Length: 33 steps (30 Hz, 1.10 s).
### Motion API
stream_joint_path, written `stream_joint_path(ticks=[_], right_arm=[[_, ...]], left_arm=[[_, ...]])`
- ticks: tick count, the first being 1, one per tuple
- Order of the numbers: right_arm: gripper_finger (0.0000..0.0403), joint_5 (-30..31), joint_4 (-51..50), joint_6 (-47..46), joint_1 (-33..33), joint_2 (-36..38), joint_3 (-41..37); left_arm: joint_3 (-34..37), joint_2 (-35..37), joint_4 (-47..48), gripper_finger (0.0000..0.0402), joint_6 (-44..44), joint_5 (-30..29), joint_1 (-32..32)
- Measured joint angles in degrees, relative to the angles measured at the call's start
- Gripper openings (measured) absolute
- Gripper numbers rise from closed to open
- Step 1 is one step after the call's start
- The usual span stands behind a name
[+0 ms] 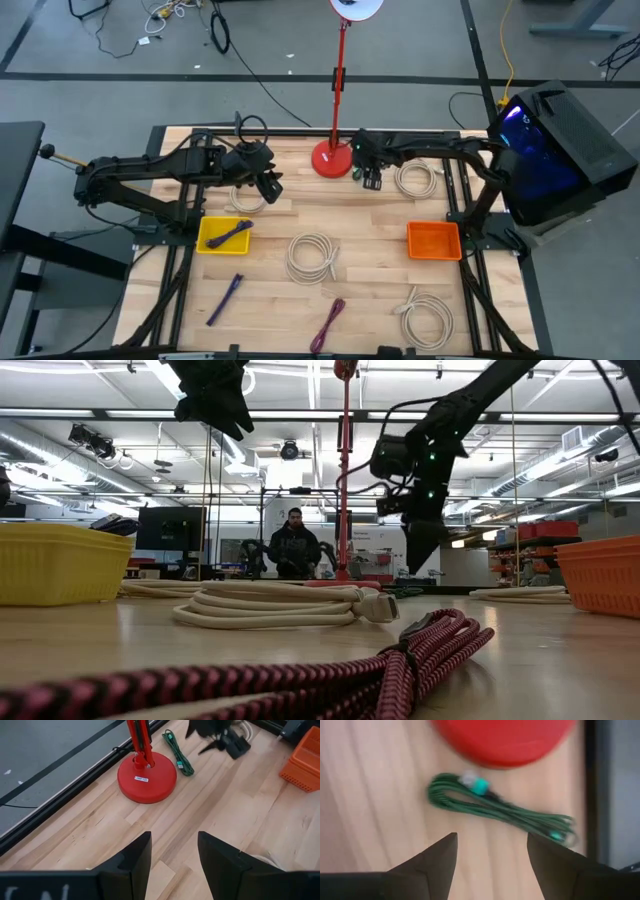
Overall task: Pick & Place USB Port
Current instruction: Put the black and green charger cable into the yellow bin
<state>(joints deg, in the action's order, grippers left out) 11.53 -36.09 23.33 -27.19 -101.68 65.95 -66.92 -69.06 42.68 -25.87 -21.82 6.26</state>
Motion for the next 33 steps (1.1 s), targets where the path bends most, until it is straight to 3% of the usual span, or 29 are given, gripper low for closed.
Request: stream_joint_path(ticks=[4,33], right_arm=[[0.0242,1.82,0.82,1.57,2.06,-2.76,-0.04],[0.0226,-3.08,4.94,-3.9,4.99,-6.08,0.07]], left_arm=[[0.0,0.0,0.01,0.0167,0.05,-0.02,0.0],[0.0,0.0,0.05,0.0167,1.49,0.54,0.0]])
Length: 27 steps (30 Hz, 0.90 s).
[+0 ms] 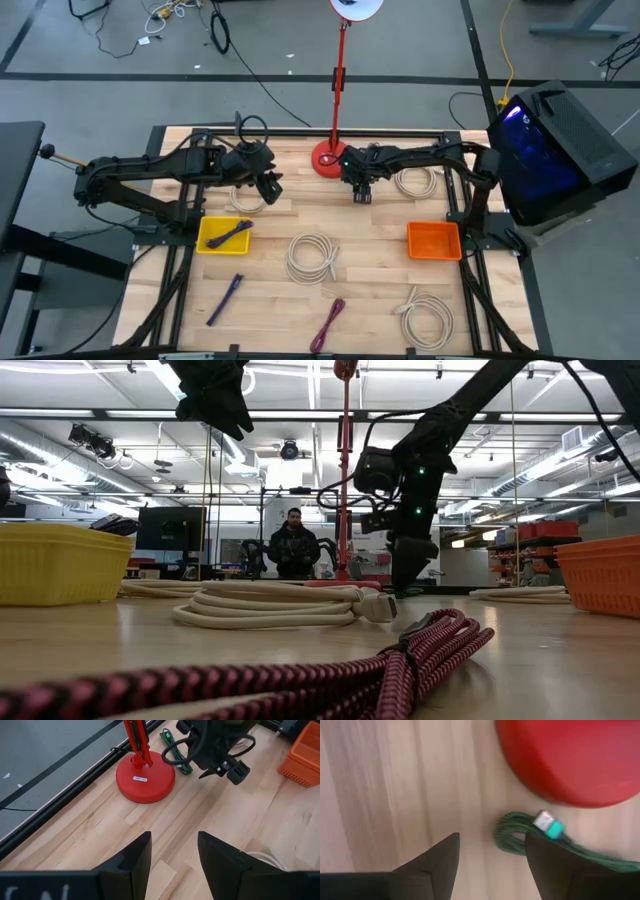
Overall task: Pick & Place USB Port
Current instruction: Put the black and green charger cable into the yellow bin
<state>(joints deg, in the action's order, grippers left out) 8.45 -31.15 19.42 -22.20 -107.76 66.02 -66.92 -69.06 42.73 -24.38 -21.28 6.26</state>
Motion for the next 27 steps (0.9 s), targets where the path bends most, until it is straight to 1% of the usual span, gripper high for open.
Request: stream_joint_path(ticks=[6,8,9,11,12,14,15,16,18,25,27], right_arm=[[0.0222,0.68,0.93,-0.05,-0.02,-1.34,0.07],[0.0209,1.28,0.98,0.06,0.02,-1.66,0.09],[0.0196,1.37,0.92,0.07,0.07,-1.76,0.09],[0.0153,0.16,0.53,-0.37,-0.06,-1.81,0.11],[0.0123,-0.77,0.34,-0.54,-0.15,-1.83,0.11],[0.0049,-2.32,0.08,-0.61,-0.26,-1.87,0.11],[0.0027,-2.27,0.28,-0.47,-0.29,-1.93,0.13],[0.0018,-2.07,0.14,-0.54,-0.39,-1.93,0.15],[0.0011,0.33,-0.22,-1.54,-0.39,-2.01,0.13],[0.0003,1.12,-3.74,-0.94,-1.59,-0.52,0.01],[0.0002,1.17,-6.44,-0.9,-1.68,-0.19,1.56]], left_arm=[[0.0,0.0,0.06,0.0167,0.04,0.12,0.0],[0.0,0.0,0.16,0.0167,0.07,0.12,0.0],[0.0,0.0,0.16,0.0167,0.07,0.09,0.0],[0.0,0.0,0.33,0.0167,0.1,0.12,0.0],[0.0,0.0,0.34,0.0167,0.16,0.12,0.0],[0.0,0.0,0.38,0.0167,0.2,0.11,0.0],[0.0,0.0,0.38,0.0167,0.2,0.12,0.0],[0.0,0.0,0.36,0.0167,0.2,0.12,0.0],[0.0,0.0,0.36,0.0167,0.2,0.11,0.0],[0.0,0.0,0.36,0.0167,0.17,0.11,0.0],[0.0,0.0,0.36,0.0167,0.17,0.09,0.0]])
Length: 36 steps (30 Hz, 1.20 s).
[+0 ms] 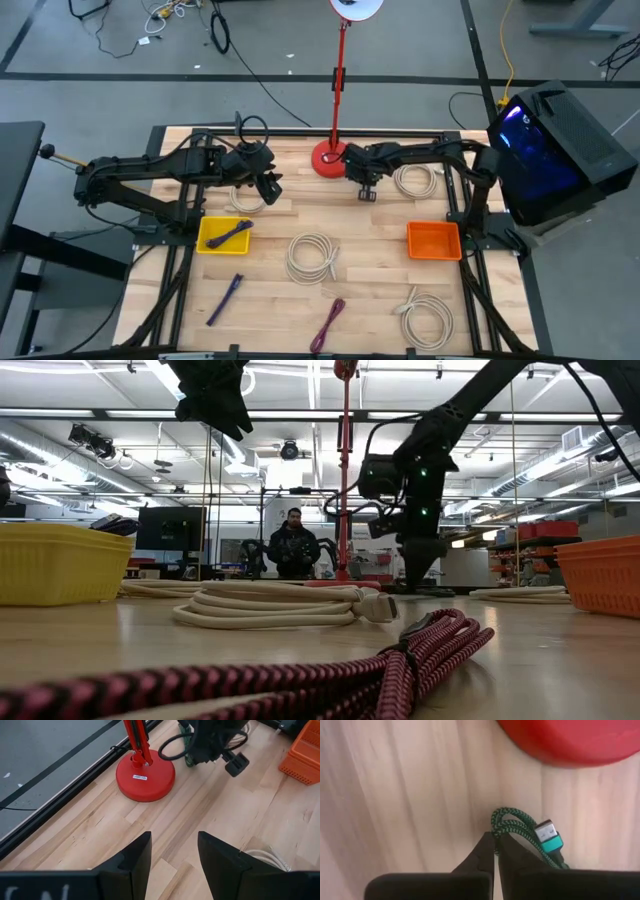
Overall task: Pick & Place USB Port
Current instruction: Put the black and green charger cable into the yellow bin
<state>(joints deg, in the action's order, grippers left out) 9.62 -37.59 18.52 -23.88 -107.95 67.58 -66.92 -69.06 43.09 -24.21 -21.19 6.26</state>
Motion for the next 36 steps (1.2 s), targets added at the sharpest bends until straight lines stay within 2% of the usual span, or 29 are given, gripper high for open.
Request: stream_joint_path(ticks=[13,22,27,30,36], right_arm=[[0.0,-1.71,-9.18,3.11,0.02,0.27,18.35],[0.0,-8.45,-22.52,4.17,-0.66,0.34,29.75],[0.0,-18.33,-29.28,2.85,-0.61,0.34,36.37],[0.0,-28.66,-30.98,0.94,-0.66,0.43,41.59],[0.0,-47.4,-26.03,-5.02,-0.59,2.38,52.17]], left_arm=[[0.0,0.0,-0.03,0.0167,-0.02,-1.18,0.0],[0.0,0.0,-0.02,0.0167,-0.02,-3.2,0.0],[0.0,0.0,0.0,0.0167,-0.02,-3.21,0.0],[0.0,0.0,0.02,0.0167,-0.01,-3.51,0.0],[0.0,0.0,-0.01,0.0167,1.08,-3.68,0.0]])
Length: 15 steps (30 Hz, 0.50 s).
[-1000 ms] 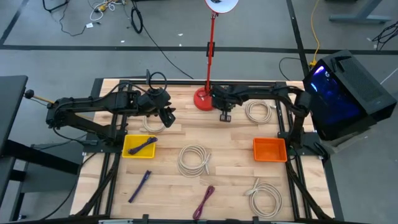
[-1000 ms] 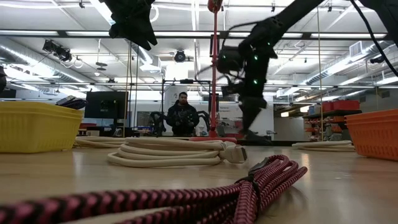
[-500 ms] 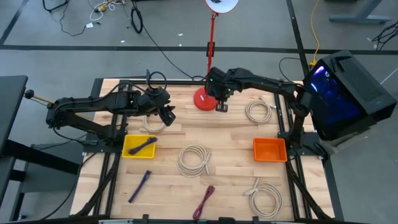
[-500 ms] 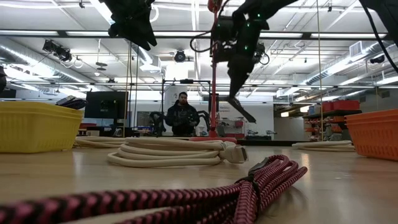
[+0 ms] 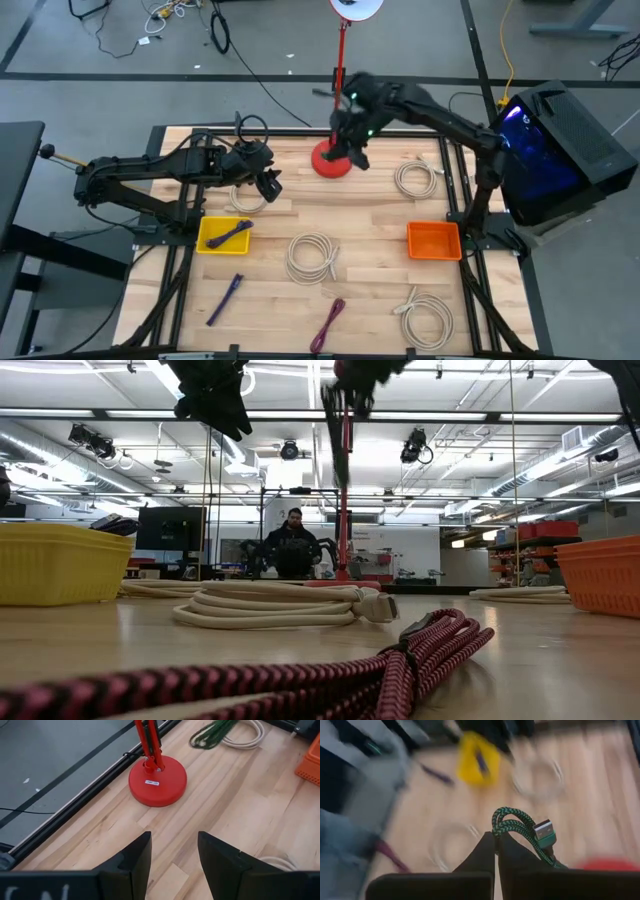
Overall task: Pick & Place USB Port
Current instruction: Put the black and green charger cable into the yellow bin
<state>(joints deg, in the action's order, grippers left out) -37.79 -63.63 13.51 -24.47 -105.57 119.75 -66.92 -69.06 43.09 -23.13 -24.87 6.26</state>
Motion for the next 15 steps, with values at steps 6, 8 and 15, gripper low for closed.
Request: stream_joint_path(ticks=[6,8,15], right_arm=[[0.0,-7.1,7.81,-7.86,0.61,2.12,6.02],[0.0,-8.41,10.99,-11.21,1.32,2.87,6.31],[0.0,-10.96,15.33,-15.64,4.8,3.96,6.29]], left_arm=[[0.02,0.0,-1.22,0.0167,2.54,0.16,-0.05],[0.02,0.0,-4.36,0.0167,5.18,1.31,-0.11],[0.02,0.02,-15.98,0.0167,14.78,5.65,-0.01]])
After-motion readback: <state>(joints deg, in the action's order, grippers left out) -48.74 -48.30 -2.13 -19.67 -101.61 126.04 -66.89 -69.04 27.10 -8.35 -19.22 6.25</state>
